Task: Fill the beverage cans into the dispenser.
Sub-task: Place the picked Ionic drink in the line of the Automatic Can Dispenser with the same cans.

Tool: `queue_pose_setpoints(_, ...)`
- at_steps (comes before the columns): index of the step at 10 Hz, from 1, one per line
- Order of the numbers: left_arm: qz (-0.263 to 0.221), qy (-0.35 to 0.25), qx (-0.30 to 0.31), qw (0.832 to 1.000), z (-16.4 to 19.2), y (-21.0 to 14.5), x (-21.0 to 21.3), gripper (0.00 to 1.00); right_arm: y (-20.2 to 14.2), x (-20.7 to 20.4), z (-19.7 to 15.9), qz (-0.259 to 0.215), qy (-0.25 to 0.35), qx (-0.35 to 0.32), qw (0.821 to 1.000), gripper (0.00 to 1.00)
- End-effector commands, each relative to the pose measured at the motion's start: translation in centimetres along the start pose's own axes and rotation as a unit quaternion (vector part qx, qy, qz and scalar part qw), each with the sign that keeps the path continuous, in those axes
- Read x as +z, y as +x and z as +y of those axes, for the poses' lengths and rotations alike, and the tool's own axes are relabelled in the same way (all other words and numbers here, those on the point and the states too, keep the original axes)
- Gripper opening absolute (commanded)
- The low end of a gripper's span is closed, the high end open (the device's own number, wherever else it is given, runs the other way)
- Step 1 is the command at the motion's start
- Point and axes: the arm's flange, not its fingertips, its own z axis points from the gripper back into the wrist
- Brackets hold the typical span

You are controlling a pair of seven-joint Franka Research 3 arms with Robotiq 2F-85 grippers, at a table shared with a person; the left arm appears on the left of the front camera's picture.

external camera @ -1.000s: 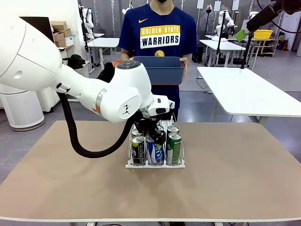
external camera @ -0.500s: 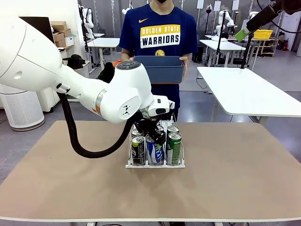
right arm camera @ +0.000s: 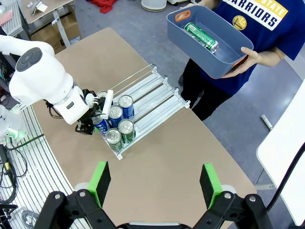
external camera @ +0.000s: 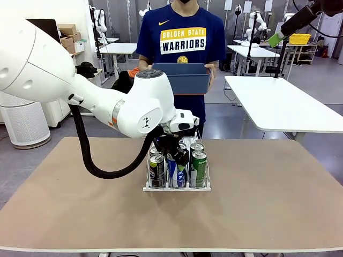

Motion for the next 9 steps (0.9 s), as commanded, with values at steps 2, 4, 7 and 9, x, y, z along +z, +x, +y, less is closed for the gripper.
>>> queue_pose_setpoints(2, -0.009, 0.025, 0.004, 1.0, -0.5, 0.2, 2.0, 0.79, -0.1, 0.0, 0.0, 0.001, 0.0, -0.001, 1.0, 1.0)
queue_pose_setpoints(4, -0.024, 0.048, 0.009, 0.999, -1.6, -0.3, 4.4, 0.99, -0.1, 0.0, 0.0, 0.001, 0.0, -0.001, 1.0, 1.0)
queue_pose_setpoints(7, -0.073, 0.071, 0.014, 0.995, -3.3, -1.8, 7.1, 1.0, -0.1, 0.0, 0.0, 0.001, 0.0, -0.001, 1.0, 1.0)
queue_pose_setpoints(9, -0.055, 0.045, 0.005, 0.997, -2.5, -0.4, 7.5, 1.0, -0.1, 0.0, 0.0, 0.001, 0.0, -0.001, 1.0, 1.0)
